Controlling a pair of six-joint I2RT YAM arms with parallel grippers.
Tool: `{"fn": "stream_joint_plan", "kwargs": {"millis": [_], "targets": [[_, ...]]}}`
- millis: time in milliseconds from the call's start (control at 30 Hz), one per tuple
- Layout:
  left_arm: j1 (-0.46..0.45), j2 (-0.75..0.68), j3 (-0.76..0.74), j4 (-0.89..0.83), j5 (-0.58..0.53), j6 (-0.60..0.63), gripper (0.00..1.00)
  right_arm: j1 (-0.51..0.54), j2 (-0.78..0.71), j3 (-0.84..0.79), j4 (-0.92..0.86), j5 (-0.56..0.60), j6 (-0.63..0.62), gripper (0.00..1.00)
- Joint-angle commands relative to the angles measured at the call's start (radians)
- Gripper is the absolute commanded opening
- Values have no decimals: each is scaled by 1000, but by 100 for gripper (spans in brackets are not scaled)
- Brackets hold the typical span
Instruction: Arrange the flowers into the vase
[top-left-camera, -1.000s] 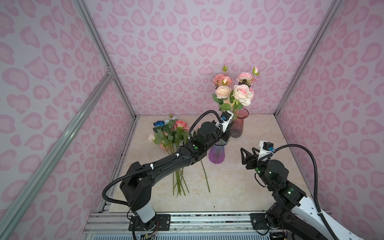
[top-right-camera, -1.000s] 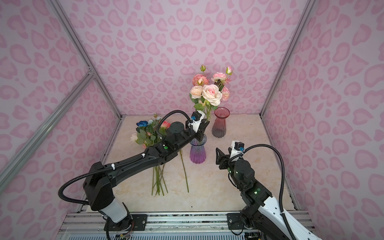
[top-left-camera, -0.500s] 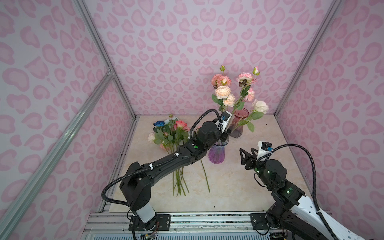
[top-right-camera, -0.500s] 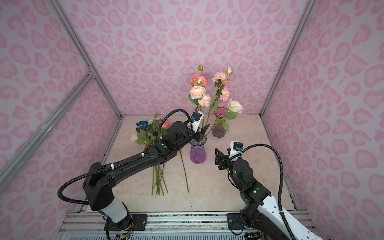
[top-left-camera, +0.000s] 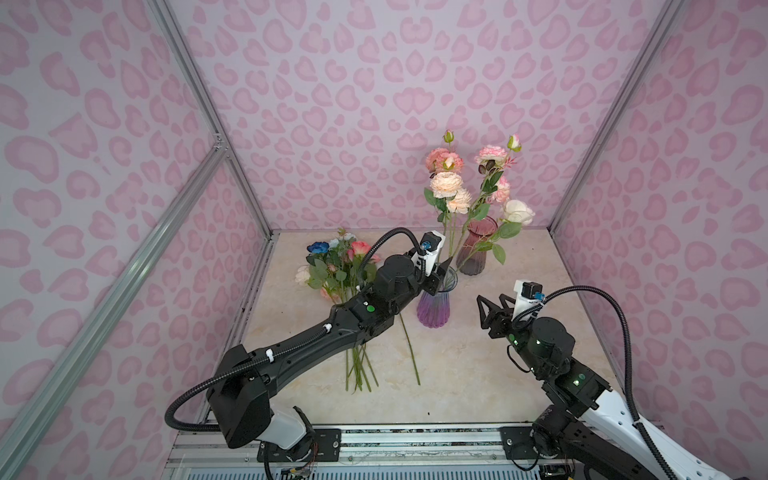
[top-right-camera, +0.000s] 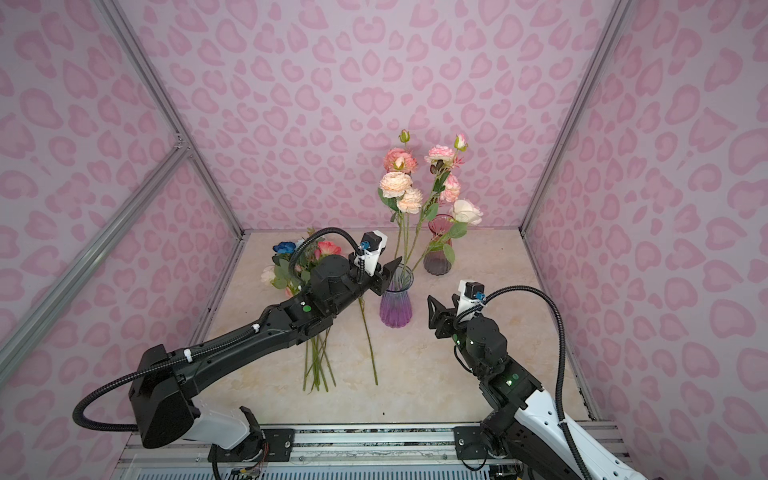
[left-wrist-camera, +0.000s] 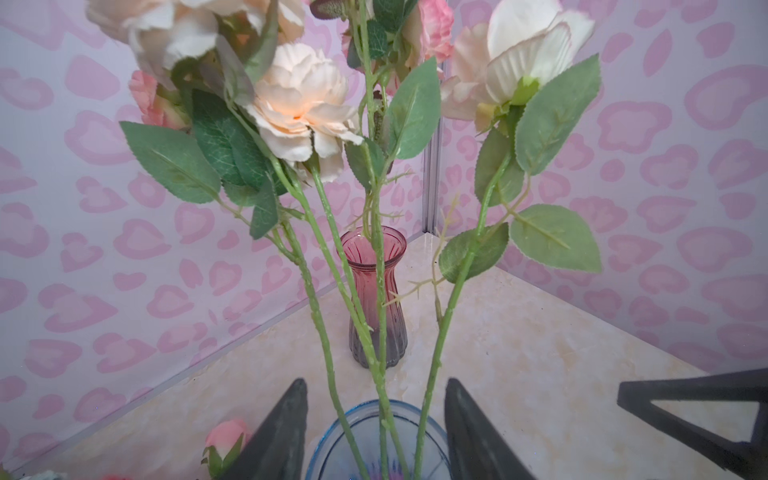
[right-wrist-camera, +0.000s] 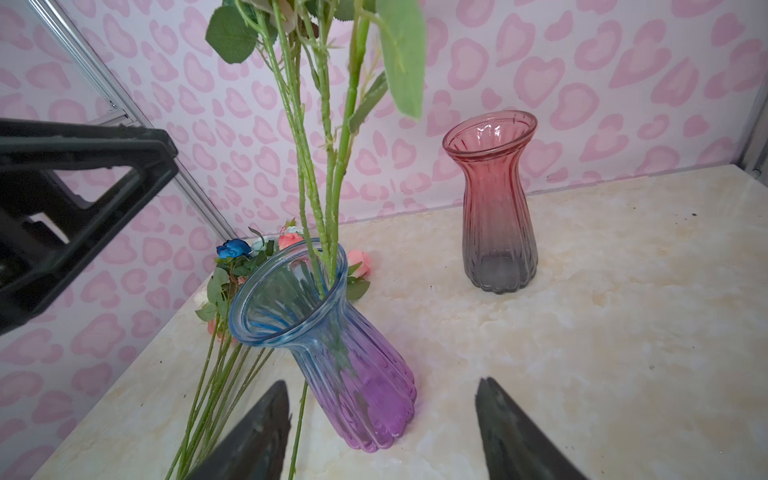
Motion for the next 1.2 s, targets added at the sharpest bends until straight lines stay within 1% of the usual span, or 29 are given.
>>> {"fn": "stream_joint_plan", "kwargs": {"millis": [0,100,167,233,300,333,400,467,533,567,633,667,700,800,867,933,1000,1067,1167], "targets": [[1,-51,-33,33,-58,-12,54,0,4,10,22,-32,1,71],[7,-117,-103,35,-140,-35,55,-1,4,14,20,-50,6,72],[31,-168,-166,20,-195,-80,56,3,10,11,22,-61,9,71],[78,-214,-232,-6,-243,-162,61,5,19,6,21,-65,7,71],[145,-248,-288,-64,-247,-259,62,8,33,-2,26,-67,6,70],[183,-259,-304,-120,-255,-317,62,10,39,-6,27,-71,5,70],[269,-254,-317,-253,-230,-427,63,21,53,-10,34,-88,8,69],[357,-204,-293,-409,-170,-504,62,50,70,-18,48,-89,13,69],[396,-141,-266,-507,-147,-505,57,89,94,-27,68,-67,8,68],[402,-112,-258,-536,-148,-490,53,109,111,-33,80,-50,3,68],[409,-80,-256,-572,-233,-519,51,124,143,-35,101,-29,10,68],[425,-77,-264,-577,-264,-544,51,123,160,-34,117,-38,19,68],[453,-84,-283,-569,-264,-581,51,122,175,-33,134,-49,19,68],[580,-106,-371,-484,-74,-670,50,123,223,-10,156,-62,-1,68],[613,-84,-374,-477,-23,-682,48,123,250,6,160,-58,-19,68],[614,-44,-355,-480,36,-662,46,123,275,19,159,-54,-24,69],[600,-3,-314,-505,75,-634,40,123,294,31,158,-57,-35,69],[570,22,-274,-522,45,-605,40,123,305,38,155,-46,-42,69],[531,55,-222,-526,63,-549,42,118,307,37,150,-26,-37,69]]}}
